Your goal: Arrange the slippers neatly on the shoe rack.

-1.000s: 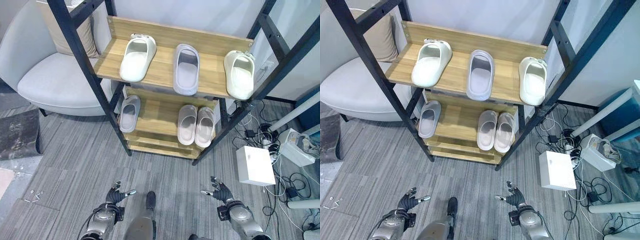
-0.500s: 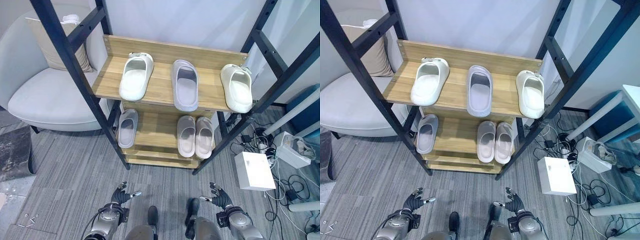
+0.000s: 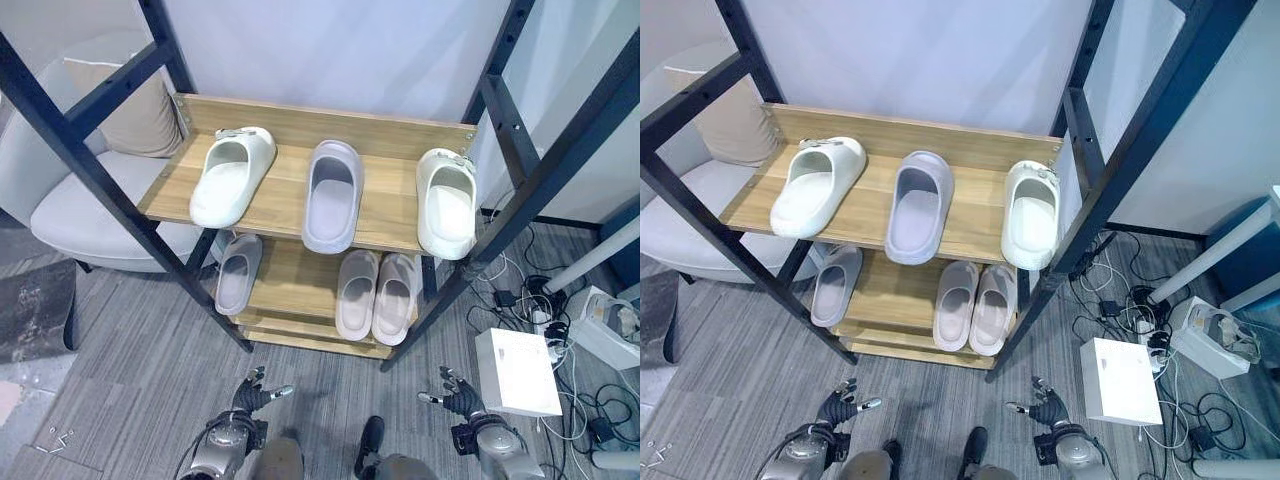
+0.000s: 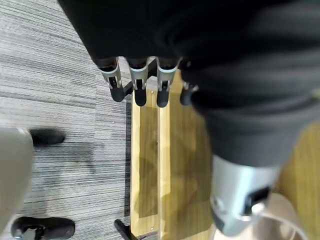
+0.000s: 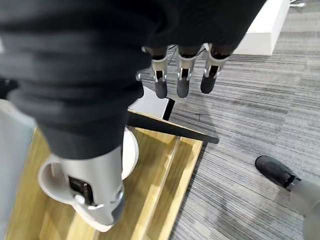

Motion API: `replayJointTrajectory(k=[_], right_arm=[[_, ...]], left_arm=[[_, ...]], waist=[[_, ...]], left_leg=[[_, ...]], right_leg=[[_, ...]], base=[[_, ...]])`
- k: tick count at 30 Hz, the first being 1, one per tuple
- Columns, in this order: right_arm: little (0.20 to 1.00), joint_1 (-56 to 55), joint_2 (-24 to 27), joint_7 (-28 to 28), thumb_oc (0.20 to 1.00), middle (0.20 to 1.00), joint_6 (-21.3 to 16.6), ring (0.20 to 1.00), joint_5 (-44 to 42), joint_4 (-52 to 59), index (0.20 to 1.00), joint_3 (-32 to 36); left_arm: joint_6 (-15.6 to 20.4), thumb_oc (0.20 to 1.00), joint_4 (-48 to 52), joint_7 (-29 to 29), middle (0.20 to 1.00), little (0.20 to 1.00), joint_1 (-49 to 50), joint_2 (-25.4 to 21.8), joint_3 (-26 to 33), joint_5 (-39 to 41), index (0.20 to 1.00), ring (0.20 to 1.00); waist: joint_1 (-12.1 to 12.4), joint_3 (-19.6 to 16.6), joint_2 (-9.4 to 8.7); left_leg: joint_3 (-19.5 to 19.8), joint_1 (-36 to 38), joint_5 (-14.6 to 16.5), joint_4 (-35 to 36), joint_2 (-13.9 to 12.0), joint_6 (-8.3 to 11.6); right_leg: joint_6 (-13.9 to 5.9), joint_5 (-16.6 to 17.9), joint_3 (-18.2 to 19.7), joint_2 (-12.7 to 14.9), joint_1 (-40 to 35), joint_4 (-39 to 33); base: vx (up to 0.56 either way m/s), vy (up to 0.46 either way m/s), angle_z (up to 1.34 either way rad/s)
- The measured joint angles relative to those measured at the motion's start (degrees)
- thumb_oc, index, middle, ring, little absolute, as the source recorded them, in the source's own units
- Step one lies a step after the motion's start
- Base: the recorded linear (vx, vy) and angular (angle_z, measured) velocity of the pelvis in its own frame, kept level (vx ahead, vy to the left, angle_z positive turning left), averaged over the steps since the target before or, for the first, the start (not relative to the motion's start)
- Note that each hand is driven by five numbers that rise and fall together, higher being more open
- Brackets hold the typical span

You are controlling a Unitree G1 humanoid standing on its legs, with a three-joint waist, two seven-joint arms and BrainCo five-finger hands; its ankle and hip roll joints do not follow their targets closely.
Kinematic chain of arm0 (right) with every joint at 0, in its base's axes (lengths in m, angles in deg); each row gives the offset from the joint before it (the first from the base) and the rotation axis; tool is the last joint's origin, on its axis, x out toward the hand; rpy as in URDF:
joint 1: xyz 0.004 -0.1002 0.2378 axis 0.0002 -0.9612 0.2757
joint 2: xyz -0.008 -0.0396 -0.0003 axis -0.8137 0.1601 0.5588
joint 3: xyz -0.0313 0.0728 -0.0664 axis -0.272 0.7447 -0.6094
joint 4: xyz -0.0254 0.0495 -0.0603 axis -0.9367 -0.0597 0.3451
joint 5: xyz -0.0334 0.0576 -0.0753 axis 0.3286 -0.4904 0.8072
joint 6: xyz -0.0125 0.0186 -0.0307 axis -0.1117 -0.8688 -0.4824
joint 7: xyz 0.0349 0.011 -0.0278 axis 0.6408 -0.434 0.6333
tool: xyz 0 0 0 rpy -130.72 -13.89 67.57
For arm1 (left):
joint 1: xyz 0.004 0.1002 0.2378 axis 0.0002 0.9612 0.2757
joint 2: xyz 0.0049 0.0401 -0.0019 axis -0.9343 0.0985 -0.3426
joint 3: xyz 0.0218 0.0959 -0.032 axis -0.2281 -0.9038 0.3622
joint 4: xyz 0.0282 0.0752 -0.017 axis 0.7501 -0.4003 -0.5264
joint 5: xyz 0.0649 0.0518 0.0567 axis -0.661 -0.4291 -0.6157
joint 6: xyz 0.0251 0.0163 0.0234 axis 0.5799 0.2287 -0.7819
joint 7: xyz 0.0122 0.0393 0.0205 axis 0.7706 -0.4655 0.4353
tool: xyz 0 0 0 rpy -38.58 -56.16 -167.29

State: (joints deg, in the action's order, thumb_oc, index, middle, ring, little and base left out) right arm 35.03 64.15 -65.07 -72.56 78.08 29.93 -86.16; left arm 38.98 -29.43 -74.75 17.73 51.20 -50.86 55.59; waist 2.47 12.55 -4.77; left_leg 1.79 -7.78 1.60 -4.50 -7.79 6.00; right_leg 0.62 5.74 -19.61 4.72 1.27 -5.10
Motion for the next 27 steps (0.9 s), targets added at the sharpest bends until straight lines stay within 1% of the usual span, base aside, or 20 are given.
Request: replayJointTrajectory(k=[1,2,3,4,5,6,7,8,9,10,11,13,17,20,21,22,23,24,25,27], right_arm=[[1.0,0.1,0.1,0.0,1.0,1.0,0.0,1.0,0.0,0.0,1.0,0.0],[1.0,0.3,0.2,0.0,1.0,1.0,-0.1,1.0,0.0,0.0,1.0,0.1],[1.0,0.3,0.4,0.0,1.0,1.0,-0.1,1.0,0.0,0.1,1.0,0.0],[1.0,0.1,0.7,-0.1,1.0,1.0,-0.1,1.0,0.1,0.3,1.0,0.1],[1.0,0.1,1.0,-0.1,1.0,1.0,0.0,1.0,0.1,0.2,1.0,0.1],[1.0,-0.5,0.7,-0.2,1.0,1.0,0.1,1.0,0.1,0.2,1.0,-0.1],[1.0,-1.0,0.5,-0.2,1.0,1.0,0.0,1.0,0.1,0.3,1.0,0.0],[1.0,-2.6,0.1,-0.2,1.0,1.0,0.1,1.0,0.1,0.3,1.0,0.1],[1.0,-3.1,-0.2,-0.2,1.0,1.0,0.1,1.0,0.1,0.3,1.0,0.1],[1.0,-3.4,-1.4,-0.2,1.0,1.0,0.1,1.0,0.2,0.3,1.0,0.0],[1.0,-3.3,-2.1,-0.3,1.0,1.0,0.1,1.0,0.2,0.3,1.0,0.0],[1.0,-2.9,-2.9,-0.3,1.0,1.0,0.2,1.0,0.9,1.5,1.0,-0.5],[1.0,-3.6,-1.7,-1.3,1.0,1.0,0.0,1.0,3.4,14.0,1.0,-0.6],[1.0,-6.4,3.2,-3.1,1.0,1.0,-0.3,1.0,6.5,28.9,1.0,-0.5],[1.0,-9.4,6.5,-4.5,1.0,1.0,-1.2,1.0,7.1,39.1,1.0,-0.6],[1.0,-10.7,7.8,-6.1,1.0,1.0,-3.6,1.0,7.5,43.5,1.0,-0.3],[1.0,-11.1,7.8,-7.1,1.0,1.0,-4.0,1.0,7.8,45.0,1.0,-0.2],[1.0,-11.2,7.6,-7.8,1.0,1.0,-4.2,1.0,7.9,44.9,1.0,-0.5],[1.0,-13.2,8.4,-9.5,1.0,1.0,-3.2,1.0,8.3,47.7,1.0,-0.5],[1.0,-18.1,11.4,-11.3,1.0,1.0,-3.2,1.0,9.9,59.6,1.0,-0.9]], left_arm=[[-0.1,1.0,0.0,0.0,1.0,1.0,0.4,0.0,0.0,0.0,1.0,1.0],[-0.3,1.0,0.0,0.0,1.0,1.0,0.5,0.2,-0.1,0.0,1.0,1.0],[-0.4,1.0,0.0,0.0,1.0,1.0,0.5,0.3,-0.1,0.0,1.0,1.0],[-0.4,1.0,-0.1,0.0,1.0,1.0,0.5,0.7,0.0,0.0,1.0,1.0],[-0.4,1.0,-0.2,0.0,1.0,1.0,0.3,1.0,0.0,0.0,1.0,1.0],[-0.4,1.0,-0.2,0.0,1.0,1.0,0.2,1.0,0.1,0.0,1.0,1.0],[-0.4,1.0,-0.2,0.0,1.0,1.0,0.3,0.9,0.1,0.0,1.0,1.0],[-0.4,1.0,0.0,0.0,1.0,1.0,0.7,0.7,0.1,0.0,1.0,1.0],[-0.4,1.0,0.0,0.0,1.0,1.0,0.8,0.5,0.0,0.0,1.0,1.0],[-0.4,1.0,0.0,0.0,1.0,1.0,0.9,-0.5,0.1,-0.1,1.0,1.0],[-0.4,1.0,-0.3,0.0,1.0,1.0,1.2,-1.1,0.1,-0.1,1.0,1.0],[-0.4,1.0,-0.2,0.0,1.0,1.0,1.6,-2.2,0.2,-0.1,1.0,1.0],[-0.4,1.0,0.4,0.0,1.0,1.0,3.4,-3.3,1.3,-0.2,1.0,1.0],[-0.4,1.0,1.0,-0.6,1.0,1.0,3.4,-2.8,1.2,-2.5,1.0,1.0],[-0.4,1.0,1.8,-0.9,1.0,1.0,3.6,-2.4,1.2,-3.1,1.0,1.0],[-0.4,1.0,1.4,-1.2,1.0,1.0,3.7,-2.3,1.2,-4.6,1.0,1.0],[-0.4,1.0,1.0,-1.3,1.0,1.0,3.7,-2.3,1.2,-4.7,1.0,1.0],[-0.3,1.0,0.6,-1.3,1.0,1.0,3.9,-2.3,1.2,-4.7,1.0,1.0],[-0.4,1.0,-0.6,-1.2,1.0,1.0,3.2,-1.3,1.2,-5.1,1.0,1.0],[-0.2,1.0,-2.0,-1.1,1.0,1.0,2.8,0.6,1.2,-5.1,1.0,1.0]], waist=[[0.0,0.1,0.68],[0.0,0.3,1.35],[-0.2,0.3,1.72],[-0.2,0.1,2.96],[-0.4,0.3,3.57],[-0.4,0.1,3.1],[-0.4,-0.1,2.79],[-0.6,-0.8,1.78],[-0.6,-0.9,1.5],[-0.5,-1.5,0.43],[-0.5,-1.8,0.15],[-0.3,-2.1,-0.25],[-0.5,-2.2,-0.28],[-0.9,-2.3,-0.41],[-0.8,-2.4,-0.38],[-1.4,-2.9,-0.93],[-1.5,-3.2,-1.2],[-1.4,-3.6,-1.58],[-2.2,-4.6,-2.48],[-3.0,-5.1,-2.09]], left_leg=[[0.9,1.1,-2.6,5.3,-2.4,1.19],[0.8,1.0,-3.6,6.1,-3.4,1.28],[0.7,1.1,-3.9,5.9,-3.6,1.22],[0.6,1.5,-3.9,5.9,-3.2,1.14],[0.7,2.0,-6.2,6.3,-2.7,1.3],[0.4,2.3,-6.9,6.6,-1.7,1.05],[0.3,2.7,-7.1,7.1,-0.9,0.86],[-0.4,4.4,-7.9,9.2,1.3,-0.37],[-0.5,4.5,-7.8,9.3,2.0,-0.66],[-1.0,4.9,-7.2,9.4,3.9,-1.75],[-1.3,5.1,-7.1,9.3,4.6,-2.41],[-2.3,5.4,-7.0,9.1,5.5,-3.48],[-3.9,6.6,-6.9,9.1,5.8,-3.51],[-4.0,7.1,-6.7,9.1,5.5,-3.29],[-4.1,7.1,-6.8,9.1,5.4,-3.28],[-4.2,7.3,-6.7,9.1,5.2,-3.14],[-4.2,7.5,-6.5,9.1,5.1,-2.99],[-4.2,7.6,-6.3,9.2,5.0,-2.78],[-4.6,7.7,-5.8,9.4,4.7,-2.17],[-5.2,8.0,-5.6,9.5,4.7,-2.55]], right_leg=[[-0.18,-0.1,0.2,-0.8,-0.1,0.0],[-0.6,-0.2,0.6,-1.0,-0.3,0.0],[-0.82,-0.1,0.7,-1.0,-0.4,0.0],[-1.6,0.2,0.8,-1.1,-0.6,0.0],[-2.5,0.3,1.1,-0.8,-1.0,0.0],[-3.6,0.5,1.1,0.4,-1.2,0.0],[-3.94,0.4,1.1,1.2,-1.3,0.0],[-5.28,0.6,1.2,3.4,-1.8,0.0],[-5.86,0.6,1.2,4.2,-2.0,0.0],[-6.34,0.6,2.4,5.9,-2.0,0.3],[-6.39,0.8,2.6,6.5,-2.0,0.3],[-7.53,1.8,3.0,7.5,-2.1,0.4],[-8.11,2.3,4.3,7.7,-2.3,0.4],[-8.16,2.3,4.3,7.4,-2.7,0.3],[-8.21,2.2,4.3,7.4,-2.7,0.4],[-8.21,2.2,4.5,7.2,-2.8,0.3],[-8.17,2.1,4.5,7.1,-3.1,0.3],[-8.1,1.9,4.6,6.9,-3.1,0.3],[-8.49,1.3,5.4,6.7,-2.9,0.3],[-8.3,0.4,5.6,6.9,-2.7,0.0]], base=[[0.1,0.196,-0.18],[0.1,0.197,-0.28],[0.11,0.206,-0.28],[0.11,0.211,-0.25],[0.14,0.271,-0.21],[0.06,0.133,-0.1],[0.05,0.134,0.02],[0.03,0.136,0.09],[0.04,0.178,0.05],[0.04,0.207,-0.02],[0.03,0.145,-0.07],[0.03,0.133,-0.11],[0.01,0.072,-0.19],[0.0,0.036,-0.03],[0.0,0.0,0.0],[0.0,0.019,-0.04],[0.0,0.015,-0.07],[0.0,0.019,-0.12],[0.0,0.024,-0.13],[0.0,0.011,-0.16]])
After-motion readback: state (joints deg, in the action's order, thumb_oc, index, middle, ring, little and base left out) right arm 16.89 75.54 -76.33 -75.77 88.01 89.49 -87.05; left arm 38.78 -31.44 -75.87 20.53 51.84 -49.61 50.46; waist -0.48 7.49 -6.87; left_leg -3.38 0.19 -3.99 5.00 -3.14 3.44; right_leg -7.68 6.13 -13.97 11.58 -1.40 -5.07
